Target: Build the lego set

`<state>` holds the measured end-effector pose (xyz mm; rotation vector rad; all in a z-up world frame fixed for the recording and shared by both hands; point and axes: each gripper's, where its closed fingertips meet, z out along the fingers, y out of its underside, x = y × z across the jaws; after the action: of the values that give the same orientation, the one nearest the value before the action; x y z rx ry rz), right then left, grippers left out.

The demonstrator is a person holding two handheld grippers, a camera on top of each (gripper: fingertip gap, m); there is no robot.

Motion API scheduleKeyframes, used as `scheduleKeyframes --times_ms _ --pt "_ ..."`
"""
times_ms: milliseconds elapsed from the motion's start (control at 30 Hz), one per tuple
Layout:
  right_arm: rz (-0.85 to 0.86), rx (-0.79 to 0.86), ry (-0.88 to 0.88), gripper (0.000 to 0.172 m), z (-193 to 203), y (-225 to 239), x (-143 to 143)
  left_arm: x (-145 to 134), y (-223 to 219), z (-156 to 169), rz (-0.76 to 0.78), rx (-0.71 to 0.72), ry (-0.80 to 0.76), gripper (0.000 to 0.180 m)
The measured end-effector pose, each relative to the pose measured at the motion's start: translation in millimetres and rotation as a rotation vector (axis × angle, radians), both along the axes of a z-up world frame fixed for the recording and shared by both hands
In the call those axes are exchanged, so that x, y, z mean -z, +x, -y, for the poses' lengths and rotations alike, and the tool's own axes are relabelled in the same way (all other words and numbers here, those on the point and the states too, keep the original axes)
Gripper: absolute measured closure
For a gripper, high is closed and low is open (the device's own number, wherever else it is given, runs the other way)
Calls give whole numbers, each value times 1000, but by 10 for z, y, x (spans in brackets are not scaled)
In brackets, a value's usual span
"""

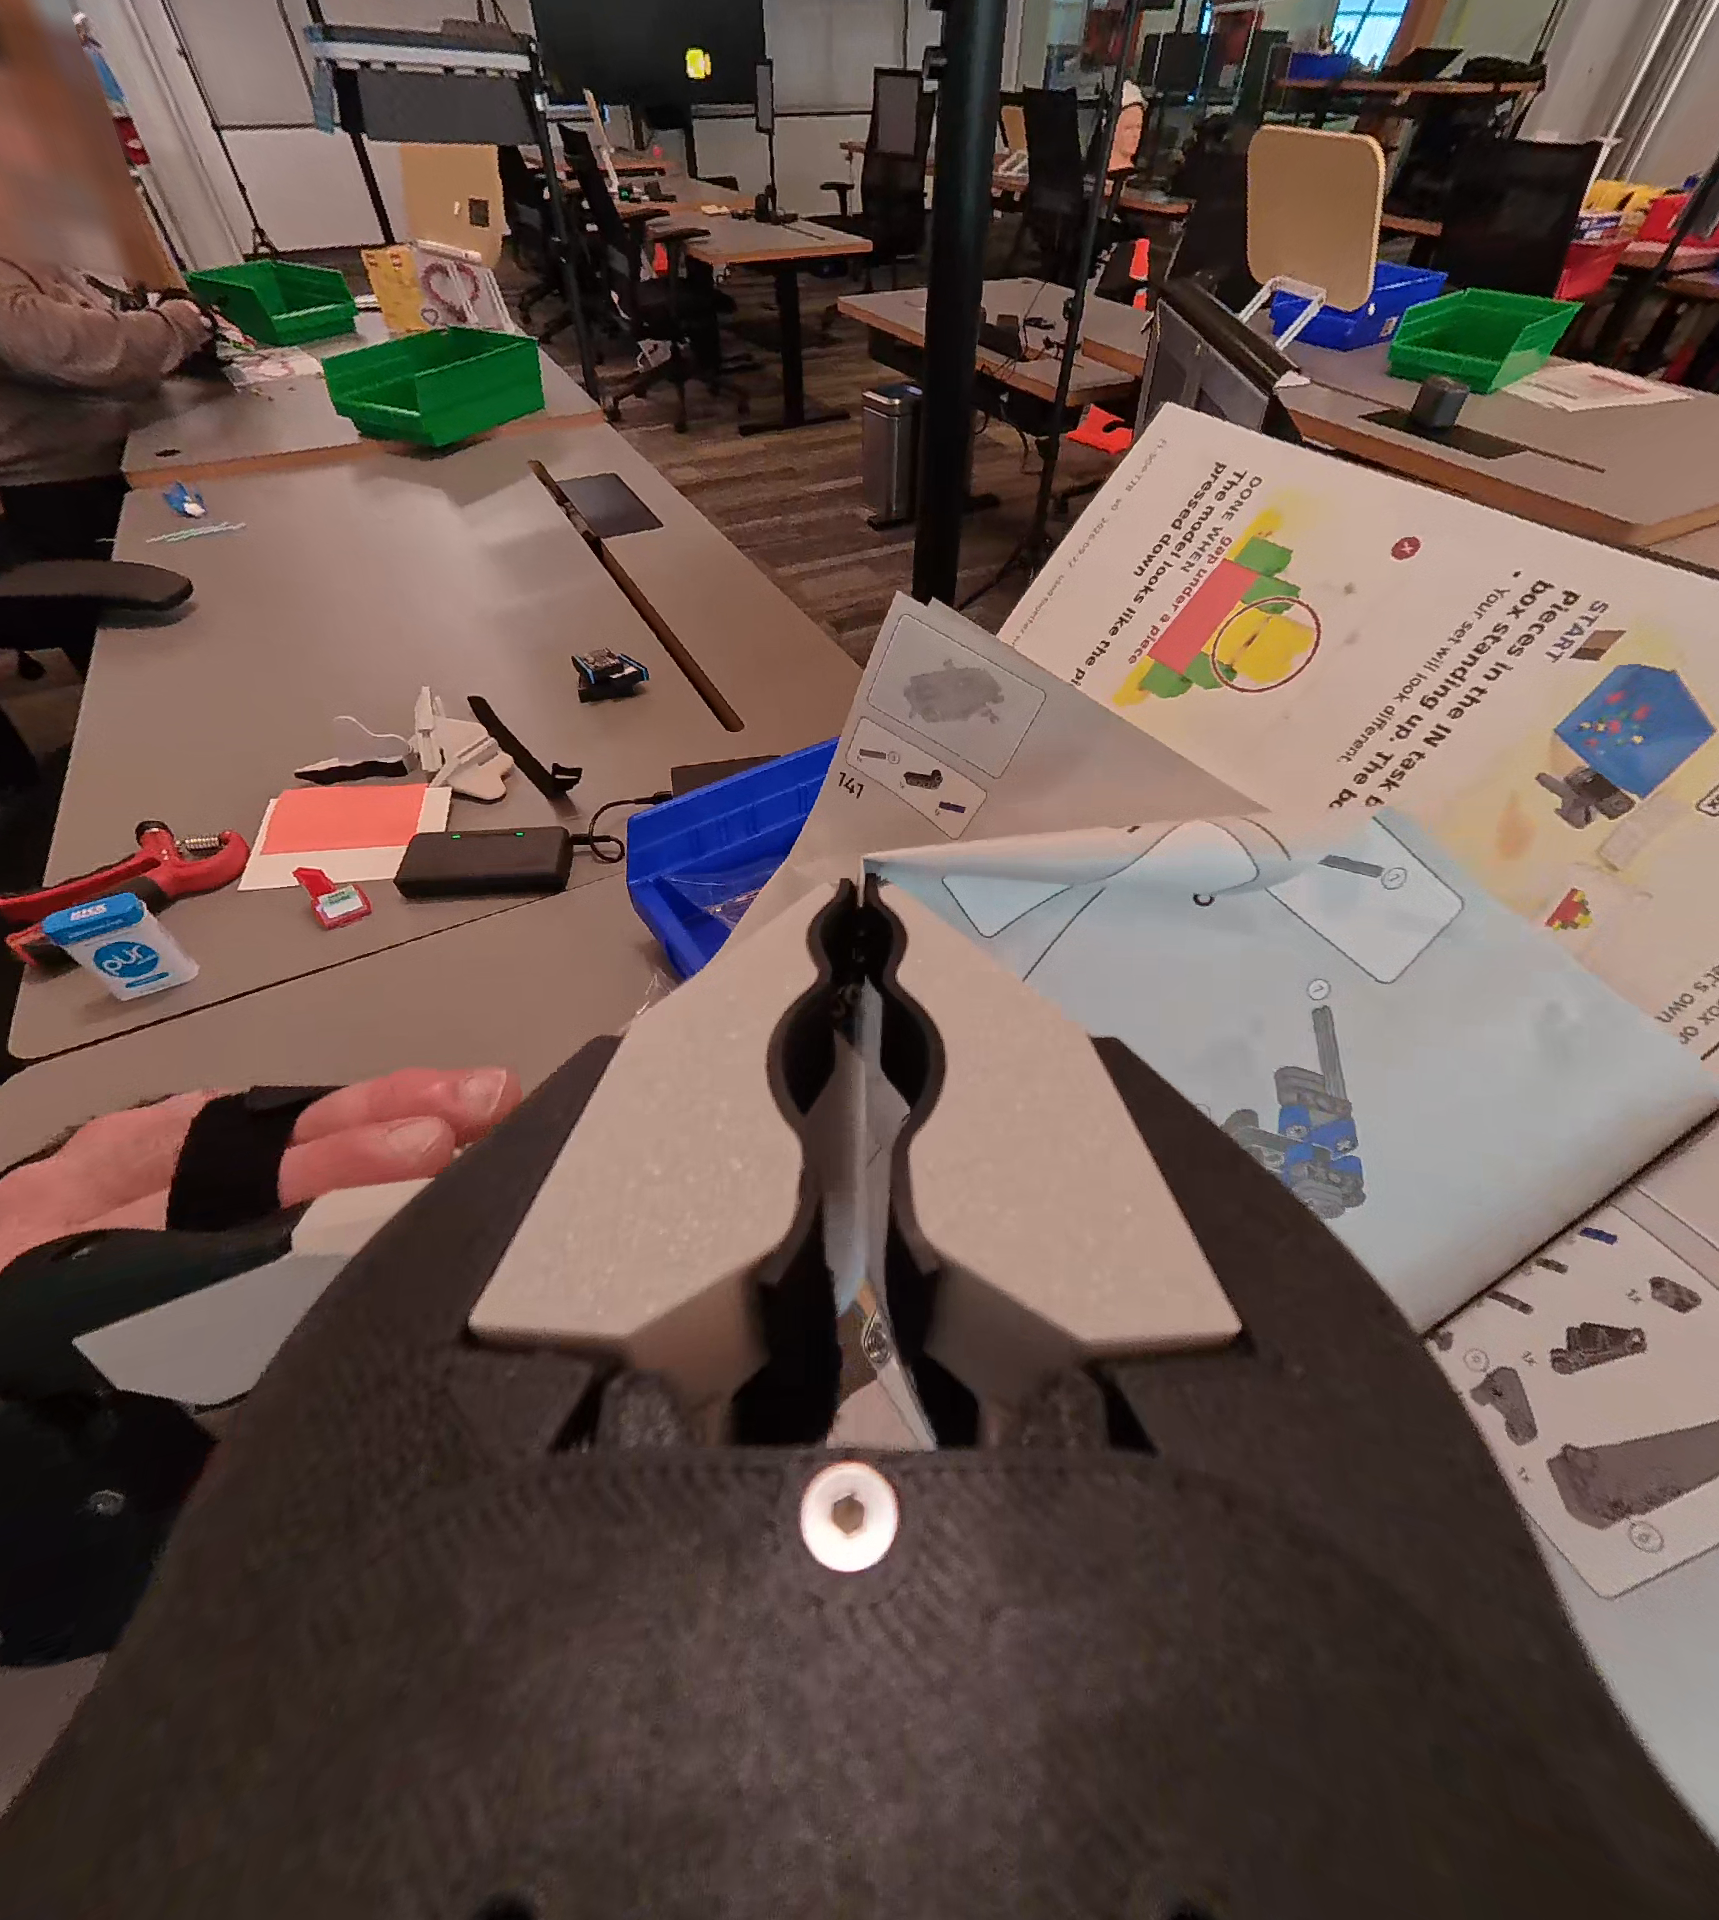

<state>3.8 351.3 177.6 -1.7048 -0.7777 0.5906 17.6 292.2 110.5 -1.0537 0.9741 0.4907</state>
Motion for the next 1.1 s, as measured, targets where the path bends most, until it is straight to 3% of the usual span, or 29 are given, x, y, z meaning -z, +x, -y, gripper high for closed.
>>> scheduleKeyframes --times_ms 33,100,133,233,333,400,500,600,667,867,1000,1033,1100 --pt "3 -6 4 164 -4 -13 1 14 -14 -19 -24 -14 10 141" --pt "13 -29 8 134 16 -50 1 -70 -97 -61 -30 -66 88 171" --pt "12 -30 27 129 32 -53 -31 -93 -122 -78 -6 -60 82 179" --pt "69 -13 191 113 173 35 -205 -142 -264 -169 93 -25 0 180" --pt "244 -17 400 150 485 146 -238 -196 -448 -256 256 53 -129 180" --pt "352 -110 338 163 727 137 38 -192 -493 -306 350 152 -254 180" --pt "468 -194 112 149 853 124 711 -261 -534 -359 464 299 -360 180" --pt "552 -96 44 141 606 152 1253 -315 -514 -402 522 384 -414 180" --pt "547 -41 32 137 451 102 1460 -390 -442 -368 539 451 -430 180" --pt "483 207 135 142 -62 110 1479 -590 -197 -430 499 483 -473 180" --pt "478 234 170 160 -197 69 1430 -616 -78 -570 473 467 -490 180" --pt "501 225 183 169 -213 50 1430 -619 -65 -596 478 470 -500 180" --pt "553 148 205 172 -184 -48 1472 -615 -82 -656 503 467 -524 180"
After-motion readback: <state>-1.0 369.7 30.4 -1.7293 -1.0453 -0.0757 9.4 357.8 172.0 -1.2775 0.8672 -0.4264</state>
